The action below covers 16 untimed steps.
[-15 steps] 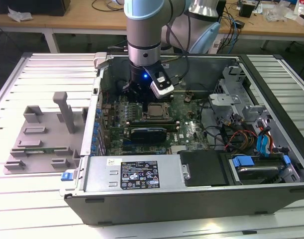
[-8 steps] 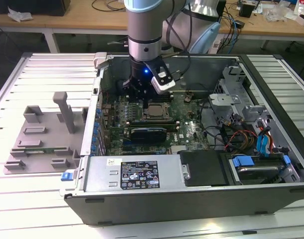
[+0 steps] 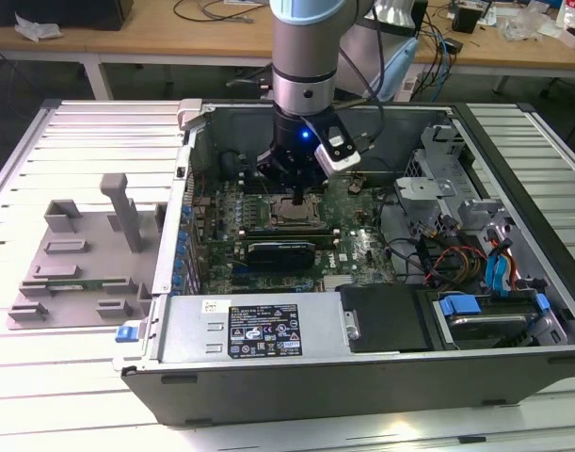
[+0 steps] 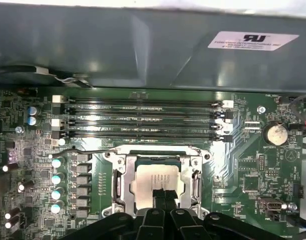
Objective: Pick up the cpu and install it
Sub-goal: 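Close the cpu cover, then install the first cpu locking lever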
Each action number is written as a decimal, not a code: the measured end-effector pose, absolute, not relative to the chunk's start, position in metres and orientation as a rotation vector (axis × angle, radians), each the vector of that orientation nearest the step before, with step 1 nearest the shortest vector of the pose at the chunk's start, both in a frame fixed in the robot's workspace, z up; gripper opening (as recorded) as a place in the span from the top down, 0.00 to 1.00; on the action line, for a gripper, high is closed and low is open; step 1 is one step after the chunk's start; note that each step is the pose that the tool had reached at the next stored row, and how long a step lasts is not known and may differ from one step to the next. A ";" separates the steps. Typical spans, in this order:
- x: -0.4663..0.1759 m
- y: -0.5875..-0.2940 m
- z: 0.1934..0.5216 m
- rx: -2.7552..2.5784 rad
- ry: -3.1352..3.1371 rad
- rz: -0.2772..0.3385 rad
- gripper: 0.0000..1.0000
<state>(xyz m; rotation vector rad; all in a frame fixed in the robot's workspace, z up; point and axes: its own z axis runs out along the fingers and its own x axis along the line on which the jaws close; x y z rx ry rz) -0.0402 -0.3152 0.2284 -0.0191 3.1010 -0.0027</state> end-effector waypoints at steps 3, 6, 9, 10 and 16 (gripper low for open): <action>-0.040 -0.315 0.233 -0.019 3.101 -0.002 0.89; -0.040 -0.315 0.242 -0.019 3.101 -0.002 0.89; -0.040 -0.315 0.242 -0.019 3.101 -0.002 0.89; -0.040 -0.315 0.242 -0.019 3.101 -0.002 0.89; -0.040 -0.315 0.243 -0.019 3.101 -0.002 0.89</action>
